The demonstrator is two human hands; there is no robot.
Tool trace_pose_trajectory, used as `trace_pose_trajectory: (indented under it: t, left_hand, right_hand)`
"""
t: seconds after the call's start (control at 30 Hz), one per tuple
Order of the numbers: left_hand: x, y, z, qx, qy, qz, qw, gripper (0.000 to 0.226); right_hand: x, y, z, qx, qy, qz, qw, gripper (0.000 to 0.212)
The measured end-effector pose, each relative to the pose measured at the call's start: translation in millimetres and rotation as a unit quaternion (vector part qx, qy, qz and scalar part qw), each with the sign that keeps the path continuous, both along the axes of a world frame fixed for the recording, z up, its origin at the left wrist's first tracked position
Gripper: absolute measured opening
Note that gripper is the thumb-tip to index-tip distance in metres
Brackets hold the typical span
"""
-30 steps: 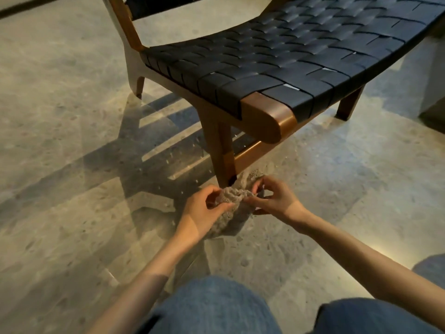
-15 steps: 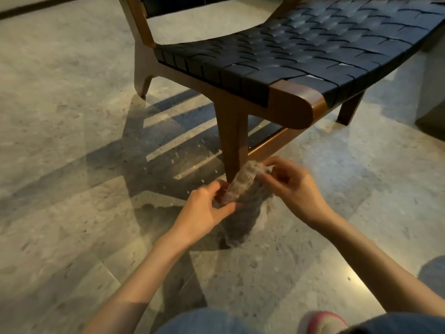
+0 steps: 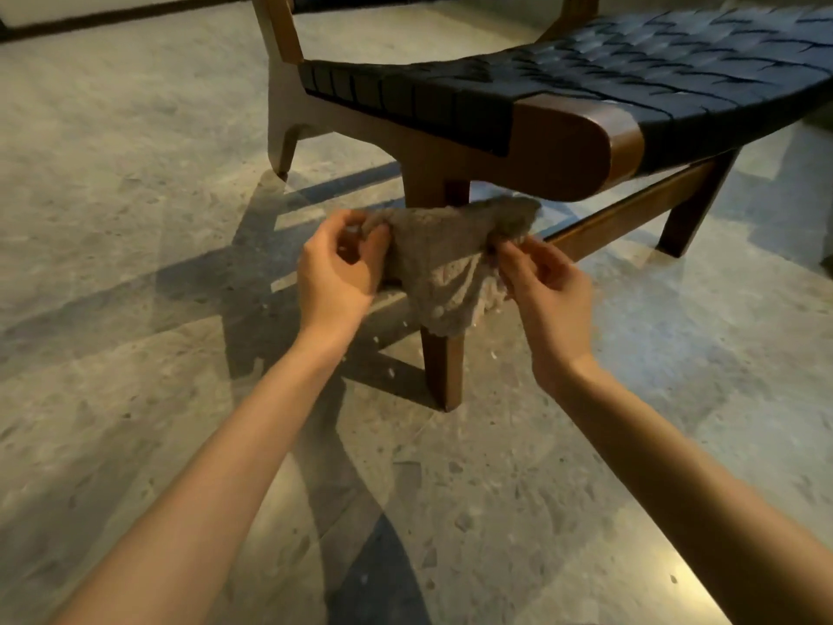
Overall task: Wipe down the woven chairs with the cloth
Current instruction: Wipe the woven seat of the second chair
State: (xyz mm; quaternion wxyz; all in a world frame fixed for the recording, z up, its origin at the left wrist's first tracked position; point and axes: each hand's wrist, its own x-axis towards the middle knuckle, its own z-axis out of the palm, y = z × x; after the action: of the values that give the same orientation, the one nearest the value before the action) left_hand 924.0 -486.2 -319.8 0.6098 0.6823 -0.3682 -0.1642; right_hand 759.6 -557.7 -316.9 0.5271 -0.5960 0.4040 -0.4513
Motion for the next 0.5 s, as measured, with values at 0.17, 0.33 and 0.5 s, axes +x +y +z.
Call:
trace_pose_trajectory:
  t: [0.17,0.33,0.5]
  left_hand:
    - [-27,-24,0,-0.145,0.103,0.007,0.984,0.037]
    - [-35,-35,-14,-0.166,0.081,0.001,0.983,0.046]
    - [-27,-48,-14,-0.146,0.071,-0.009,0.987,0.051]
  right_hand:
    - [27,0,-2,-0.032,0.028,0.131,0.991,0.048]
    - [35,-3,-1,-0.115,0.051,0.154,0.980,0.017]
    - [52,-5,1,-0.148,0.023,0.122,0.981,0.013]
